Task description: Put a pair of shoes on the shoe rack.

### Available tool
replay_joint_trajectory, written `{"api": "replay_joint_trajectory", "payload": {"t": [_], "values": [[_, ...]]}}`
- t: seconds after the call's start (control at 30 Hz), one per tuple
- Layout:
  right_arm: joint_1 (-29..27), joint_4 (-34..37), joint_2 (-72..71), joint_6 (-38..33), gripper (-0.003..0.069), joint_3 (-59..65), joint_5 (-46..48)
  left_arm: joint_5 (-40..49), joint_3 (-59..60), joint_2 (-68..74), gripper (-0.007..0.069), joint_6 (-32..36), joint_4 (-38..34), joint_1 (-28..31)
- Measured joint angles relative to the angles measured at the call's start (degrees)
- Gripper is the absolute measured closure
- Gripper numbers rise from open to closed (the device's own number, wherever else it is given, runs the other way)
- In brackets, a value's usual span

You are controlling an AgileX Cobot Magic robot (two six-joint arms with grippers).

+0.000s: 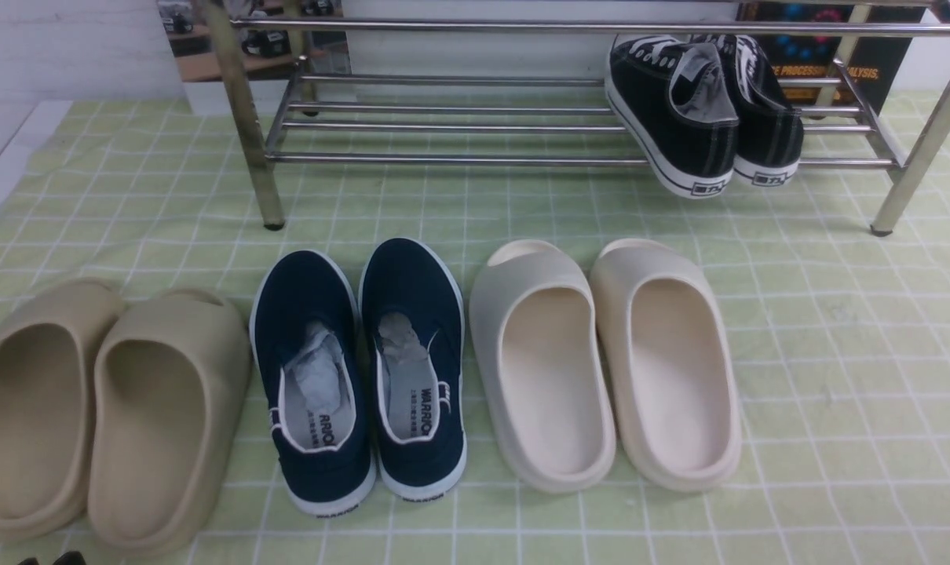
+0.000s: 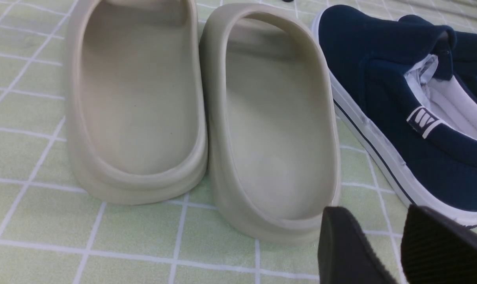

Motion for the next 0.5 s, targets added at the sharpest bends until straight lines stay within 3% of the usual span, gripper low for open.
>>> {"api": "replay_joint_trajectory", "payload": {"t": [0.5], "values": [[0.0, 0.0, 0.0, 0.0, 0.0626, 0.0, 0.0, 0.0, 0.0, 0.0, 0.0386, 0.0, 0.0, 0.0]]}}
